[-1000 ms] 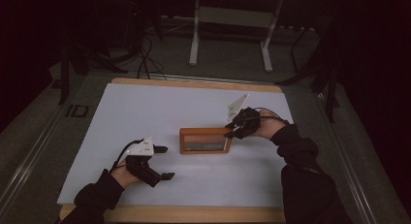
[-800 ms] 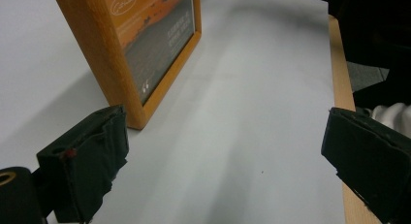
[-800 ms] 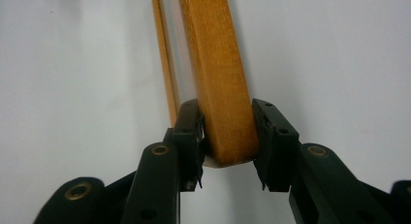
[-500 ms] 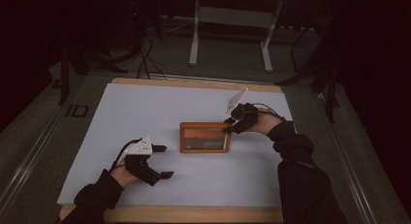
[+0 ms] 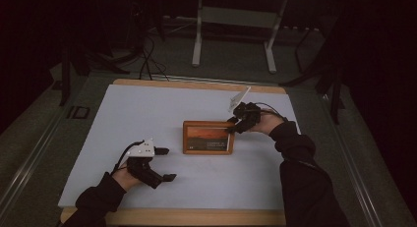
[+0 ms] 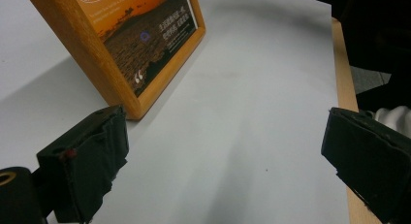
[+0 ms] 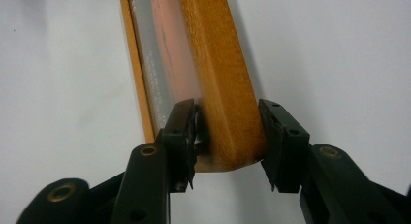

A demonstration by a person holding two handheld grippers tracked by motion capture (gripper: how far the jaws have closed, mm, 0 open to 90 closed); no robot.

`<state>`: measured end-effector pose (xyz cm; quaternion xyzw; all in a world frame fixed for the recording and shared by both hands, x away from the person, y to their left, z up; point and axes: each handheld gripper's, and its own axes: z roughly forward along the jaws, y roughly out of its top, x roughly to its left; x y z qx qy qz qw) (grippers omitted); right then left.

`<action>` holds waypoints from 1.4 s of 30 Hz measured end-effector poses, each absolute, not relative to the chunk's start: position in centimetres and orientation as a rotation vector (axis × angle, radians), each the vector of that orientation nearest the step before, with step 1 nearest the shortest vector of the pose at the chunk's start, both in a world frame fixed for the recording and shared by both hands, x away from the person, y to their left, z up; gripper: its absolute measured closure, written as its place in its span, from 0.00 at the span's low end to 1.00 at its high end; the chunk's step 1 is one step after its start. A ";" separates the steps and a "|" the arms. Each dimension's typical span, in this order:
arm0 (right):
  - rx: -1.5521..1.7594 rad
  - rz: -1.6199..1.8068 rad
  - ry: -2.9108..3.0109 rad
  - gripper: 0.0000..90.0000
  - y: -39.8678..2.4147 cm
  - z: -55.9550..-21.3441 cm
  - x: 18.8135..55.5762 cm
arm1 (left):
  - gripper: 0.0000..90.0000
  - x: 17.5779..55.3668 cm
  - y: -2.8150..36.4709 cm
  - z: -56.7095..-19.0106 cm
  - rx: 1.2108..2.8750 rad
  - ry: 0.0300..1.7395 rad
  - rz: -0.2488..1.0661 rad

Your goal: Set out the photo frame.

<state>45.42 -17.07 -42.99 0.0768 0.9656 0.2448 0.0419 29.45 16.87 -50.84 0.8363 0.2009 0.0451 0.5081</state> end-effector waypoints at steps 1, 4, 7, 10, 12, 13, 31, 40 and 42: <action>0.236 0.751 2.954 0.65 -17.1 -43.0 45.4 | 0.04 29.5 16.9 -50.8 2.016 0.484 0.110; 0.234 0.742 2.951 0.65 -17.0 -43.0 45.4 | 0.04 29.4 16.9 -50.9 2.015 0.484 0.106; 0.238 0.720 2.949 0.64 -16.8 -42.9 45.2 | 0.04 29.5 16.9 -50.9 2.015 0.484 0.104; 0.252 0.711 2.952 0.64 -16.8 -42.9 45.2 | 0.04 29.5 16.8 -50.9 2.016 0.483 0.102; 0.256 0.709 2.955 0.63 -16.7 -42.9 45.2 | 0.04 29.5 16.8 -50.9 2.017 0.483 0.101; 0.260 0.702 2.956 0.62 -16.7 -42.9 45.2 | 0.04 29.5 16.8 -50.9 2.016 0.483 0.100; 0.308 0.827 2.865 0.24 -16.8 -40.9 44.3 | 0.04 29.4 16.8 -50.7 2.005 0.481 0.085; 0.341 0.982 2.823 0.15 -17.2 -39.4 43.2 | 0.03 29.3 16.7 -50.7 2.013 0.479 0.082; 0.339 0.998 2.809 0.16 -17.3 -39.2 42.8 | 0.03 29.3 16.7 -50.6 2.012 0.481 0.082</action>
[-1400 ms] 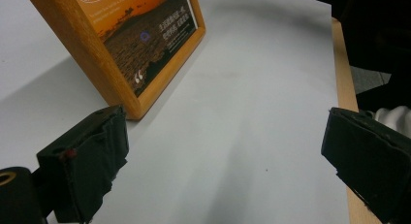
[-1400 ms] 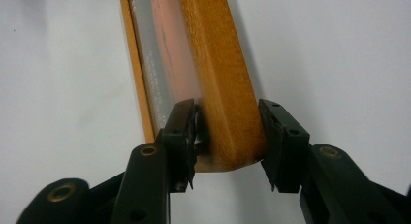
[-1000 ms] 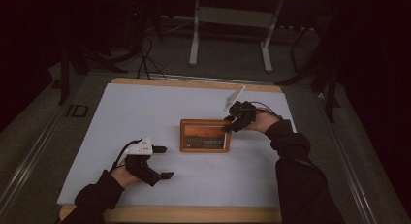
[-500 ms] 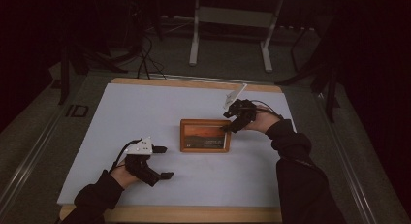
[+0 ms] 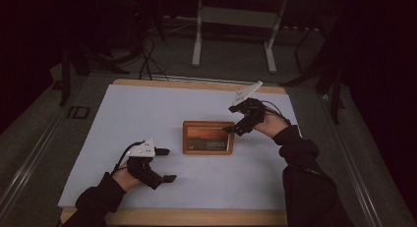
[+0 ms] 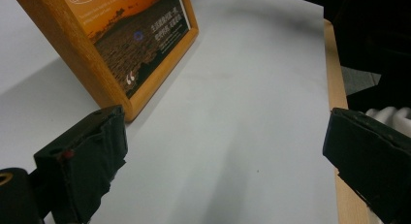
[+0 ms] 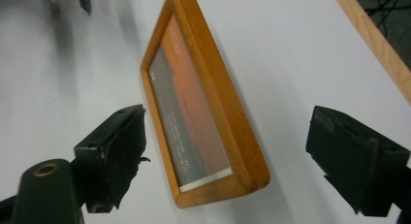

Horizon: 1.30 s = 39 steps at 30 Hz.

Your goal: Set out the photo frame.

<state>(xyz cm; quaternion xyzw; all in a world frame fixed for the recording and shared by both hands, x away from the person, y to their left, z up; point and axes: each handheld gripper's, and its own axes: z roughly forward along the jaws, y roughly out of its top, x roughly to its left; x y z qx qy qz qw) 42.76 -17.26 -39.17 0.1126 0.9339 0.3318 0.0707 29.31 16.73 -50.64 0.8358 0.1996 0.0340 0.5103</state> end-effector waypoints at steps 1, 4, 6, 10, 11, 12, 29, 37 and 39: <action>0.338 1.002 2.800 0.16 -17.3 -39.1 42.6 | 0.03 29.3 16.7 -50.6 2.011 0.479 0.083; 0.349 1.022 2.781 0.16 -17.3 -38.9 41.9 | 0.03 29.3 16.7 -50.6 2.013 0.477 0.086; 0.340 1.033 2.771 0.16 -17.4 -38.8 41.3 | 0.03 29.3 16.7 -50.6 2.013 0.477 0.086; 0.332 1.053 2.748 0.16 -17.6 -38.6 40.4 | 0.03 29.2 16.7 -50.6 2.014 0.476 0.088; 0.328 1.066 2.748 0.16 -17.8 -38.5 40.0 | 0.03 29.2 16.7 -50.6 2.014 0.475 0.090; 0.341 1.076 2.739 0.16 -17.9 -38.4 39.8 | 0.03 29.2 16.7 -50.6 2.016 0.474 0.090; 0.405 1.172 2.699 0.16 -20.7 -40.2 35.4 | 0.03 29.1 16.7 -50.5 2.015 0.471 0.096; 0.442 1.236 2.706 0.16 -21.3 -42.8 33.6 | 0.03 29.0 16.7 -50.5 2.016 0.459 0.095; 0.456 1.250 2.710 0.16 -21.4 -43.5 33.1 | 0.03 28.9 16.7 -50.5 2.017 0.457 0.094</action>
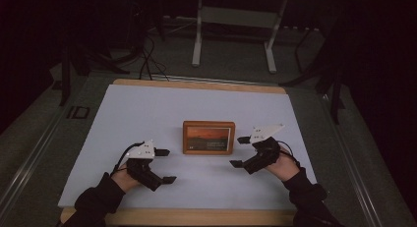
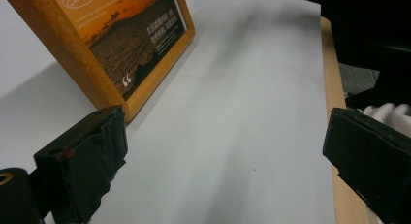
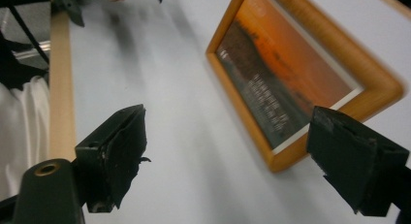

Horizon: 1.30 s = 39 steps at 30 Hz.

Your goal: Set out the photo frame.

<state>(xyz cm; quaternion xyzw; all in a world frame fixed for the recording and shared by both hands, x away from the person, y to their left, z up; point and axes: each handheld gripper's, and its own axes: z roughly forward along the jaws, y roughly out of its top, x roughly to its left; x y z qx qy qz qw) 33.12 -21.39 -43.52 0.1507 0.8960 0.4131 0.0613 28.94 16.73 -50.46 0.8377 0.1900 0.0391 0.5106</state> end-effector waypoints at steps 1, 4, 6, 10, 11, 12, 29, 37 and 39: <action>0.464 1.255 2.703 0.16 -21.5 -43.8 32.9 | 0.03 28.9 16.7 -50.4 2.017 0.456 0.096; 0.492 1.310 2.686 0.16 -21.8 -44.7 32.3 | 0.03 28.9 16.7 -50.5 2.018 0.457 0.094; 0.513 1.332 2.668 0.16 -22.0 -45.3 32.1 | 0.03 28.9 16.6 -50.5 2.020 0.458 0.093; 0.540 1.330 2.658 0.16 -22.2 -46.6 31.5 | 0.03 28.9 16.7 -50.5 2.022 0.456 0.095; 0.546 1.330 2.658 0.16 -22.1 -46.9 31.2 | 0.03 28.9 16.7 -50.5 2.023 0.456 0.095; 0.551 1.335 2.658 0.16 -22.1 -47.1 31.1 | 0.03 28.9 16.7 -50.5 2.024 0.456 0.094; 0.604 1.307 2.611 0.16 -22.9 -50.1 28.7 | 0.03 28.7 16.7 -50.6 2.031 0.454 0.097; 0.614 1.313 2.586 0.16 -23.2 -51.0 27.8 | 0.03 28.7 16.8 -50.6 2.035 0.451 0.097; 0.606 1.306 2.580 0.16 -23.2 -51.1 27.7 | 0.03 28.7 16.8 -50.6 2.034 0.451 0.097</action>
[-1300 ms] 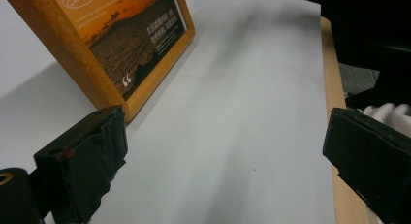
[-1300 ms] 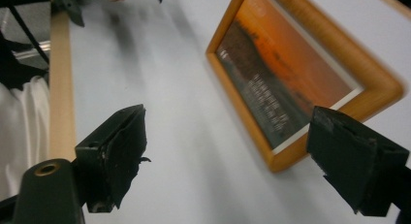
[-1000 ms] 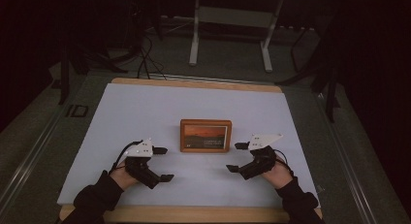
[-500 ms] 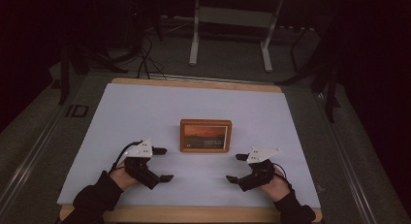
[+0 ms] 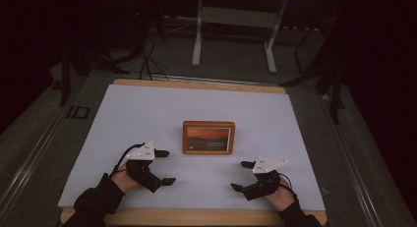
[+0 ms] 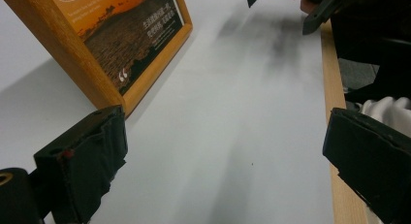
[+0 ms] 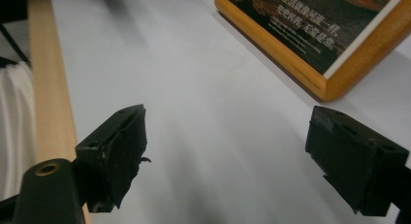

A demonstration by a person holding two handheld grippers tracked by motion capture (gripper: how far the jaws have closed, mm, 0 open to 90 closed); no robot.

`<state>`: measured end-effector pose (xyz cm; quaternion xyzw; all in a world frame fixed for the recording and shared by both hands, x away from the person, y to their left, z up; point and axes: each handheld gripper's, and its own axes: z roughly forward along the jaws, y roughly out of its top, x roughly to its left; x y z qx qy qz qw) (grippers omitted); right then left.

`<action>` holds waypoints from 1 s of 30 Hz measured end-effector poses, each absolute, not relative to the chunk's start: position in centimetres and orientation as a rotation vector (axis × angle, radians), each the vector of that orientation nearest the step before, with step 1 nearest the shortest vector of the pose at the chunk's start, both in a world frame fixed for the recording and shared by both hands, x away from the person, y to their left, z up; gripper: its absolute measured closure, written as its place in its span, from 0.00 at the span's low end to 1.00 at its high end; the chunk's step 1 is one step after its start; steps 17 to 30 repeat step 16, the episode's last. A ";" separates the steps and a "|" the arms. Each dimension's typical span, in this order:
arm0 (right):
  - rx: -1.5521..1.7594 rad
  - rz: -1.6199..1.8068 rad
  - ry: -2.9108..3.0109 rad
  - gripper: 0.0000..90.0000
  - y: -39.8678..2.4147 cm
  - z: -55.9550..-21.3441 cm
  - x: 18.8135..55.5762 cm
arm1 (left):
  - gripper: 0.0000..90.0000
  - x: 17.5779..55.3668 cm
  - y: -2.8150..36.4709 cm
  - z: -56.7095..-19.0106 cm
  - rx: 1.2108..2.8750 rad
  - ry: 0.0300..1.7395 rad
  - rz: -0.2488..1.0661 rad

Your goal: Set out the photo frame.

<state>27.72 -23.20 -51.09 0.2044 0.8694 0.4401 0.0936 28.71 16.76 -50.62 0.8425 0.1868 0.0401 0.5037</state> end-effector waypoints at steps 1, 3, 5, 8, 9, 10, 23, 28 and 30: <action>0.611 1.307 2.580 0.16 -23.2 -51.1 27.7 | 0.03 28.7 16.8 -50.6 2.034 0.451 0.097; 0.626 1.329 2.571 0.16 -23.5 -51.2 27.6 | 0.03 28.7 16.7 -50.6 2.036 0.451 0.096; 0.629 1.326 2.563 0.16 -23.6 -51.3 27.7 | 0.03 28.7 16.7 -50.7 2.042 0.448 0.099; 0.643 1.337 2.552 0.16 -23.7 -51.4 27.8 | 0.03 28.7 16.6 -50.7 2.046 0.448 0.101; 0.645 1.332 2.552 0.16 -23.7 -51.5 27.9 | 0.03 28.7 16.6 -50.7 2.045 0.448 0.101; 0.649 1.326 2.551 0.16 -23.8 -51.5 27.9 | 0.03 28.7 16.6 -50.8 2.044 0.447 0.099; 0.669 1.327 2.547 0.16 -24.0 -51.8 28.1 | 0.03 28.6 16.7 -50.8 2.047 0.447 0.101; 0.669 1.327 2.547 0.16 -24.0 -51.8 28.1 | 0.03 28.6 16.7 -50.8 2.047 0.447 0.101; 0.669 1.327 2.547 0.16 -24.0 -51.8 28.1 | 0.03 28.6 16.7 -50.8 2.047 0.447 0.101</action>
